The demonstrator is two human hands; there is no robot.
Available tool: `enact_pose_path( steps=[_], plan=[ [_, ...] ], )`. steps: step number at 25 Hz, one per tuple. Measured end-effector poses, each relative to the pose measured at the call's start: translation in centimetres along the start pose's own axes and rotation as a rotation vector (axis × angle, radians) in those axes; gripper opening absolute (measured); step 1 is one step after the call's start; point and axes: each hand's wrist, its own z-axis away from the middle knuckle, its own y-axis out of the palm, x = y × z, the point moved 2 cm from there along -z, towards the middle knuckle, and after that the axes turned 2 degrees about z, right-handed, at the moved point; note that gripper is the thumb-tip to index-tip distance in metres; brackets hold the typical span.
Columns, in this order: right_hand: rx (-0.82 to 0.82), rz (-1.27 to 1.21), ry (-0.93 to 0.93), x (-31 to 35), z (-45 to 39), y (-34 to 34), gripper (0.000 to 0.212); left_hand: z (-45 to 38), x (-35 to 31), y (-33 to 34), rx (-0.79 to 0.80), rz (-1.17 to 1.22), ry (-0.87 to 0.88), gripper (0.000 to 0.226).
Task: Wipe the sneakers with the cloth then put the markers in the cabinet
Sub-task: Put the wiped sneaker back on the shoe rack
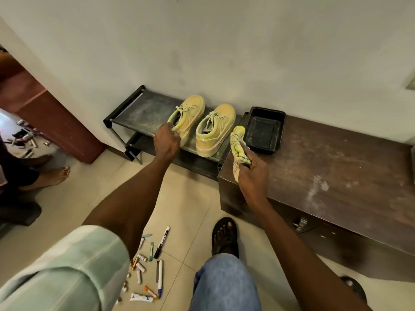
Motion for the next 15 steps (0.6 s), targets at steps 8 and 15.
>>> enact_pose_path(
  steps=[8, 15],
  plan=[
    [-0.005, -0.042, -0.003, -1.5, -0.7, -0.2, 0.063, -1.2, -0.5, 3.2, 0.071, 0.017, -0.013, 0.035],
    [0.003, -0.058, -0.047, -1.5, -0.7, -1.1, 0.064, -0.7, -1.0, 3.6, 0.163, 0.011, -0.026, 0.034]
  ],
)
